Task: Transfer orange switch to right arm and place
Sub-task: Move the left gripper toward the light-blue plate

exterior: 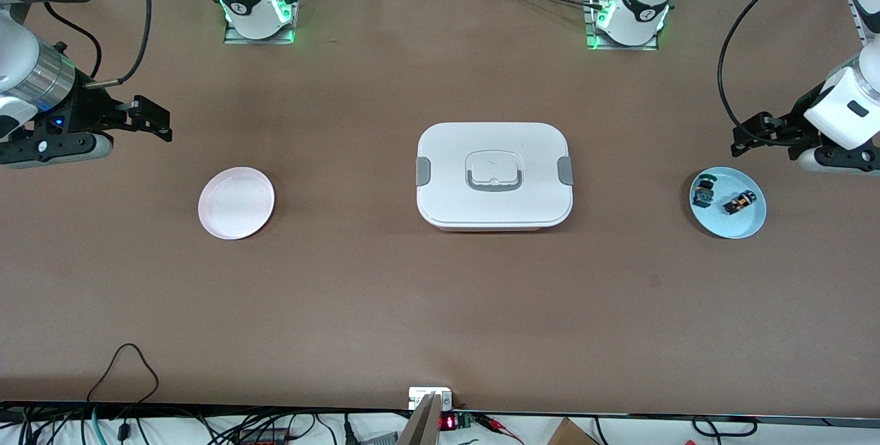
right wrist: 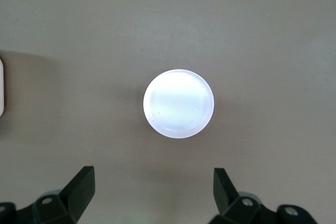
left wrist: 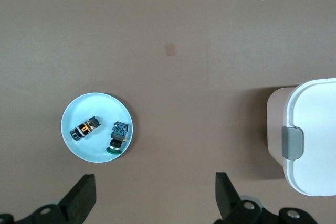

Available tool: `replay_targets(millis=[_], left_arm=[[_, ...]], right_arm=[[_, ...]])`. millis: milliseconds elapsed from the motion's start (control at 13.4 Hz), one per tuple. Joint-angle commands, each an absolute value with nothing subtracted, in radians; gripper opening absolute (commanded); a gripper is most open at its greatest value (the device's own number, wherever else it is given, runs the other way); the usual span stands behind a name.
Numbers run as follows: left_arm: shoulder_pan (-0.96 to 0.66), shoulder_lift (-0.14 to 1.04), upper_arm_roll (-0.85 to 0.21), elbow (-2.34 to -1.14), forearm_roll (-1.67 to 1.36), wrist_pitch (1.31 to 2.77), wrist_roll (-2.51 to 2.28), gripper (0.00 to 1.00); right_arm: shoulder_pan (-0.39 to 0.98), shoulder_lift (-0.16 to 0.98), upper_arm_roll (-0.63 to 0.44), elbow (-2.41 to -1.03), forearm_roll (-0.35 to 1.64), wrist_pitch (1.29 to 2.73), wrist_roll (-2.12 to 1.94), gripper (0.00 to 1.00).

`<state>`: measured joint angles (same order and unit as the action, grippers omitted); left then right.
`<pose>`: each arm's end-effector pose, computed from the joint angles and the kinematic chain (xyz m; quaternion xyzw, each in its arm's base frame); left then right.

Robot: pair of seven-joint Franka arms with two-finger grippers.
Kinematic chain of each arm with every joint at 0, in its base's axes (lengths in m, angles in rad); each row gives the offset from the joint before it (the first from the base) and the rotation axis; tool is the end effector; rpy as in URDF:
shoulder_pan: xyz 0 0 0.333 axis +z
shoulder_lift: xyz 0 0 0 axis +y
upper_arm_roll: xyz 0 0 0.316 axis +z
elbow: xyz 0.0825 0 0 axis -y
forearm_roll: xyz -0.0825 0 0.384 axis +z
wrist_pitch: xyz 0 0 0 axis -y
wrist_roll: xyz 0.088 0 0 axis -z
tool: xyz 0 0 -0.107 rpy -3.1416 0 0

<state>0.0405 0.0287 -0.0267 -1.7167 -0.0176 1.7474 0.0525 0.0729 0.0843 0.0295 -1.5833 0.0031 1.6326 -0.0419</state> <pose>0.5722 0.0065 0.5542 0.9998 -0.0178 0.0013 0.0090 0.5802 0.0593 0.5759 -0.9973 -0.0719 0.0176 0.0023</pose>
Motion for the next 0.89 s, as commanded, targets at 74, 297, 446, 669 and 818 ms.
replay_targets(millis=[74, 297, 446, 669, 818], left_arm=[[0.041, 0.051, -0.023, -1.674, -0.026, 1.721, 0.067, 1.00], [0.041, 0.058, -0.023, -1.667, -0.026, 1.715, 0.066, 1.00], [0.041, 0.060, -0.021, -1.667, -0.028, 1.700, 0.058, 1.00], [0.040, 0.061, -0.021, -1.657, -0.026, 1.695, 0.057, 1.00], [0.049, 0.084, -0.023, -1.616, -0.028, 1.626, 0.055, 1.00]], right_arm=[[0.067, 0.081, 0.034, -1.577, 0.018, 1.620, -0.035, 1.00], [0.064, 0.083, 0.032, -1.577, 0.018, 1.620, -0.037, 1.00], [0.061, 0.083, 0.032, -1.577, 0.018, 1.620, -0.040, 1.00], [0.061, 0.083, 0.032, -1.577, 0.018, 1.621, -0.043, 1.00], [0.063, 0.083, 0.032, -1.577, 0.017, 1.624, -0.044, 1.00]])
